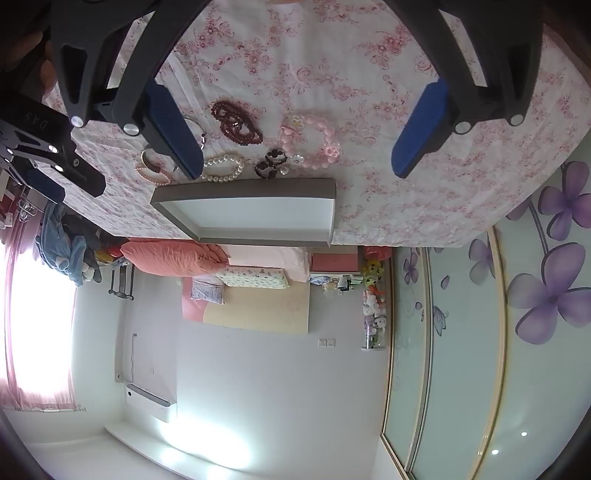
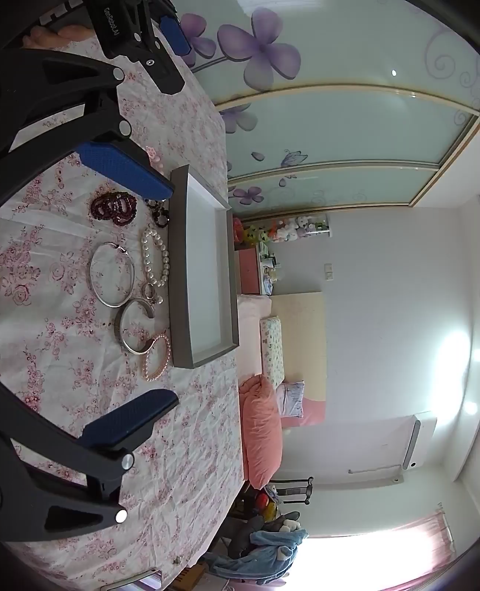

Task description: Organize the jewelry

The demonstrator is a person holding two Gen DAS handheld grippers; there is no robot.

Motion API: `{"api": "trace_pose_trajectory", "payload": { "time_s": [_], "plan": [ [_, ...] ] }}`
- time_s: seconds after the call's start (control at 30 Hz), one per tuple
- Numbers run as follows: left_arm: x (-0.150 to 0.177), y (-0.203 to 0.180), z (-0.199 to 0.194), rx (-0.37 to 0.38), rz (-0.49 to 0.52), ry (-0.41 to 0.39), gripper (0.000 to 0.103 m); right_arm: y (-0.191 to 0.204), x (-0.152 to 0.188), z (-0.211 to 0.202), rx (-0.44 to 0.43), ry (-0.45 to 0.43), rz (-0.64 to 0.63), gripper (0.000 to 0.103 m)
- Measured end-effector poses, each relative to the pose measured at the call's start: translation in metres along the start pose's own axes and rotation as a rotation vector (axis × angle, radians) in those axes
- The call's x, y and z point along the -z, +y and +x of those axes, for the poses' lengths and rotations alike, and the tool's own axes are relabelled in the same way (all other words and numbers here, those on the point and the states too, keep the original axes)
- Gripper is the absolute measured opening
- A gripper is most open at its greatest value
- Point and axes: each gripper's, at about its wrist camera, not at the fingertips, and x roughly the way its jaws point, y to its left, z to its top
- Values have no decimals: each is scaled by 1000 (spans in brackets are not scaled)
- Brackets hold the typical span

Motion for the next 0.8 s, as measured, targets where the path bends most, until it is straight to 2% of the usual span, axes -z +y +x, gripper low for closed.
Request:
{"api": "trace_pose_trajectory", "payload": {
  "time_s": [0.8],
  "plan": [
    [0,0,0,2,-5,6,99,0,0,0,1,3,1,101]
  ]
}}
